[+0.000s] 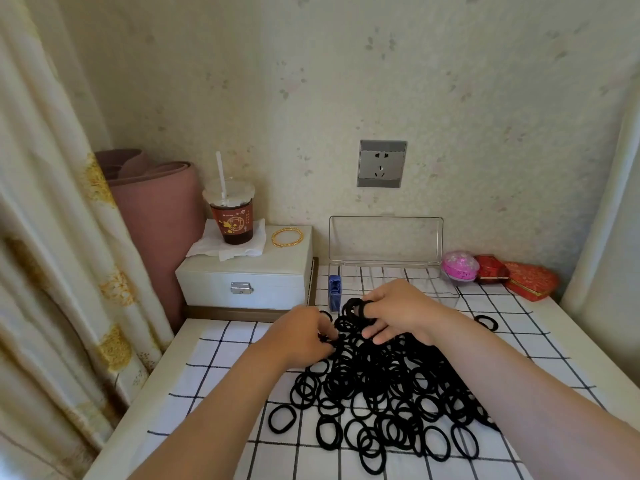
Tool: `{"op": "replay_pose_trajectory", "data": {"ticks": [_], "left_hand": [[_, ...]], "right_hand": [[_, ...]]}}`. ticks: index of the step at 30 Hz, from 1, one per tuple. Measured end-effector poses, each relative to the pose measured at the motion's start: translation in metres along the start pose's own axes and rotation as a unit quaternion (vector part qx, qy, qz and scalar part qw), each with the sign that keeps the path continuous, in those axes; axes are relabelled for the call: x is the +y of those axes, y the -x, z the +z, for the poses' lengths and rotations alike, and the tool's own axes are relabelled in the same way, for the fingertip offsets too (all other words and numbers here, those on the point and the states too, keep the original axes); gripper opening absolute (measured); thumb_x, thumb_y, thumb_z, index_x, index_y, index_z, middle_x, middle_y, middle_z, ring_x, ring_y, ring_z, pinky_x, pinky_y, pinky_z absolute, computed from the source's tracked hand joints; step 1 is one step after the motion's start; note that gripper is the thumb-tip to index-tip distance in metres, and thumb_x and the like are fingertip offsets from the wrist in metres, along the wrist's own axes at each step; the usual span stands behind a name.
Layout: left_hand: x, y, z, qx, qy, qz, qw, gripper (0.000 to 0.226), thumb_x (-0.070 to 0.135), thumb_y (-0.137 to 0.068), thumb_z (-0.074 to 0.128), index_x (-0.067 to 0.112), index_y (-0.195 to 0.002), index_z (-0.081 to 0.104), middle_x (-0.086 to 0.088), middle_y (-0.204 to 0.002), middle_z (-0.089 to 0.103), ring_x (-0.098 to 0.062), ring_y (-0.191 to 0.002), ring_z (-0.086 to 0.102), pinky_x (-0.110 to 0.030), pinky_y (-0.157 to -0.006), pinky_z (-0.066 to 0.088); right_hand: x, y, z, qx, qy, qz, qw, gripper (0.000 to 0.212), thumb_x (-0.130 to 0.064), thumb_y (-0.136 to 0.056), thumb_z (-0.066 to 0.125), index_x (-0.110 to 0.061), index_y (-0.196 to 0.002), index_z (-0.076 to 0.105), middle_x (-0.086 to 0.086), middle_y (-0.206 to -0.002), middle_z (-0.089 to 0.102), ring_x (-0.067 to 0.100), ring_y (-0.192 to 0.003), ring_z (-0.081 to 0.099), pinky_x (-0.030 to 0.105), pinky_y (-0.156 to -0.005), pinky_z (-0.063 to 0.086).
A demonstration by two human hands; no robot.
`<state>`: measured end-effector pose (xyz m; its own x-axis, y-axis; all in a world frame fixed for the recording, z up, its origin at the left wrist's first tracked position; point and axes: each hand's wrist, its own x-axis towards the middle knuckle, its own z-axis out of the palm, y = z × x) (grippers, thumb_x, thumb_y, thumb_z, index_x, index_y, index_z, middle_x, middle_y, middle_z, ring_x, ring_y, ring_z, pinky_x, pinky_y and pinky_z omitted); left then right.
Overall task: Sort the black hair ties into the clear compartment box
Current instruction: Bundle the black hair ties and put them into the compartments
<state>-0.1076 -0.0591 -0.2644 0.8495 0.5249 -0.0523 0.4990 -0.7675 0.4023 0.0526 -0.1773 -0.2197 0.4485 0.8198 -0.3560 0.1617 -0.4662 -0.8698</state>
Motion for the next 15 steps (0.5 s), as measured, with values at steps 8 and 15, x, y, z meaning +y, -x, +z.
{"op": "replay_pose_trajectory", "data": {"ticks": [8,15], "left_hand": [[0.006,-0.009,0.004,0.045,-0.017,-0.054,0.997,0.023,0.031,-0.088,0.06,0.012,-0.086,0.074,-0.007,-0.088,0.068,-0.021,-0.08,0.064,-0.031,-0.071,0.055],[0.011,-0.001,-0.023,0.054,0.319,-0.101,0.941,0.014,0.034,-0.085,0.074,0.02,-0.086,0.074,0.003,-0.076,0.073,-0.004,-0.066,0.065,-0.021,-0.067,0.047]], "right_hand": [[-0.003,0.005,0.001,-0.011,0.073,-0.048,0.996,0.026,-0.013,-0.092,0.063,-0.012,-0.118,0.068,0.008,-0.102,0.074,0.018,-0.072,0.074,0.025,-0.052,0.054],[-0.013,0.01,0.0,-0.048,-0.019,-0.092,0.994,0.022,-0.006,-0.089,0.065,-0.011,-0.109,0.072,0.014,-0.093,0.077,0.021,-0.072,0.071,0.022,-0.046,0.047]]}}
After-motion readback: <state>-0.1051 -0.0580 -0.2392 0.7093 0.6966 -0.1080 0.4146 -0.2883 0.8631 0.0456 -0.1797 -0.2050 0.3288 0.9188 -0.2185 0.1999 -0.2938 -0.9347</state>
